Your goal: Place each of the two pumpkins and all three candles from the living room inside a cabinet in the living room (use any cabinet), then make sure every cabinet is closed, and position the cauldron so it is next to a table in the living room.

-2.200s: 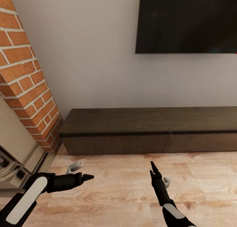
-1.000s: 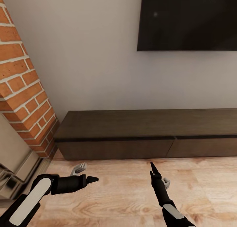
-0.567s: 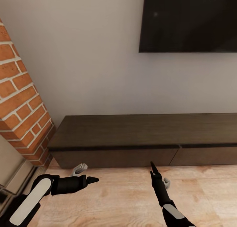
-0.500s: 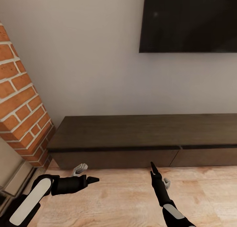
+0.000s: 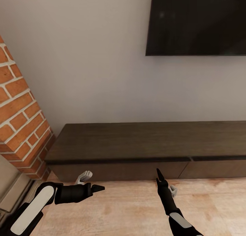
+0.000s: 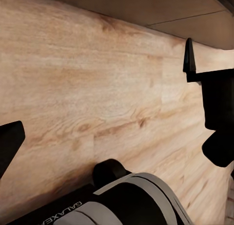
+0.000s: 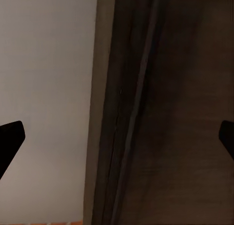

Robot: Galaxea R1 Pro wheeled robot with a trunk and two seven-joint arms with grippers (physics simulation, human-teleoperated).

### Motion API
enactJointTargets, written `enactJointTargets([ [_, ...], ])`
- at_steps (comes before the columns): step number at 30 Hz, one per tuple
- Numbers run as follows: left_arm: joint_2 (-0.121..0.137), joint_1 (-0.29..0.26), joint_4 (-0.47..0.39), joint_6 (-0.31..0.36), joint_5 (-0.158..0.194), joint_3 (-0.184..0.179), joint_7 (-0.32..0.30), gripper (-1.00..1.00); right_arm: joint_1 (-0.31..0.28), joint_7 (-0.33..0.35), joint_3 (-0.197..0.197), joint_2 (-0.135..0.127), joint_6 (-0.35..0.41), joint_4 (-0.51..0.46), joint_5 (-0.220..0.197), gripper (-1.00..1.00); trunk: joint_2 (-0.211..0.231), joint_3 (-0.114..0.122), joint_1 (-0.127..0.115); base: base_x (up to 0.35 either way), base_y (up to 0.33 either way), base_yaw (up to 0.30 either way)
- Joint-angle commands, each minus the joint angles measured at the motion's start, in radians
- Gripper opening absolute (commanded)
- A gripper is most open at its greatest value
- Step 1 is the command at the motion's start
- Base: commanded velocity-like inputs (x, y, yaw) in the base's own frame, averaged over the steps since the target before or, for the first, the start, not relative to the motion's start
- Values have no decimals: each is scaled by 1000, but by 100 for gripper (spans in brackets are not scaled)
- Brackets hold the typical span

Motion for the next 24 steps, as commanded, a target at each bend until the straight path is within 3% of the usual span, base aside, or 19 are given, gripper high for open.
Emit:
enactJointTargets([
  [1, 1, 0, -1, 1, 11, -1, 10, 100, -1, 1, 9, -1, -9, 6, -6, 100, 0, -1, 0, 76, 0, 0],
  [12, 1, -1, -4, 1, 11, -12, 9, 100, -1, 2, 8, -1, -8, 46, -6, 100, 0, -1, 0, 85, 0, 0],
  [19, 3, -1, -6, 1, 49, -13, 9, 100, -1, 2, 8, -1, -8, 47, -6, 100, 0, -1, 0, 2, 0, 0],
  [24, 5, -1, -8, 1, 57, -13, 9, 100, -1, 7, 9, -1, -8, 47, -7, 100, -7, -4, 4, 0, 0, 0],
])
